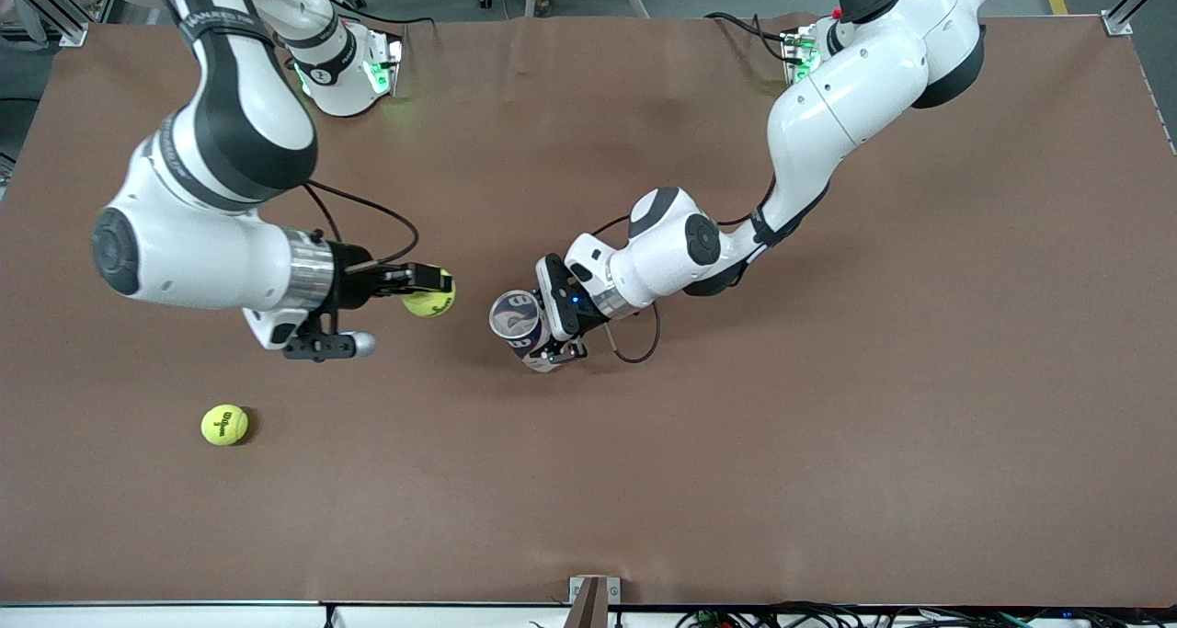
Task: Insert tennis ball vertically with right arm
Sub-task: 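Carry the tube to mid-table with the left gripper while the right gripper brings the ball, then drop the ball into the tube opening with the right gripper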
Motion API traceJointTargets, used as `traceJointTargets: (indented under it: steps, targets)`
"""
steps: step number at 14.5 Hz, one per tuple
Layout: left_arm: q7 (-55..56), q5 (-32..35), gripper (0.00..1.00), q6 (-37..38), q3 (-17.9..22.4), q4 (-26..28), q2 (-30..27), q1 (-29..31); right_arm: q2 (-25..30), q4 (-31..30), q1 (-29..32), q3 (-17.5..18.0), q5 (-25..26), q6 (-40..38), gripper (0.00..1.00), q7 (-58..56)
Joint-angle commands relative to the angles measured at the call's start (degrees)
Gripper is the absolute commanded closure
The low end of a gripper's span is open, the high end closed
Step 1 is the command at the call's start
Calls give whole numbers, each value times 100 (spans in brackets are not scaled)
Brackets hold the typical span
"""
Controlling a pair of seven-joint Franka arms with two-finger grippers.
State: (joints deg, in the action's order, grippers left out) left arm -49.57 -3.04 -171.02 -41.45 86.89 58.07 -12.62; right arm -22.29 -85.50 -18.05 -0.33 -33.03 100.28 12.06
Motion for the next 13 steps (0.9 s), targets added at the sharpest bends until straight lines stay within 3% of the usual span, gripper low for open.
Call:
traceJointTargets:
  steps: [1, 13]
  targets:
    - [-79, -249, 32, -230, -83, 57, 90, 23, -196, -37, -242, -46, -169, 166, 53, 77]
    - [-88, -249, 31, -344, -92, 74, 170, 14, -566, -2, -612, -38, -222, 975, 52, 77]
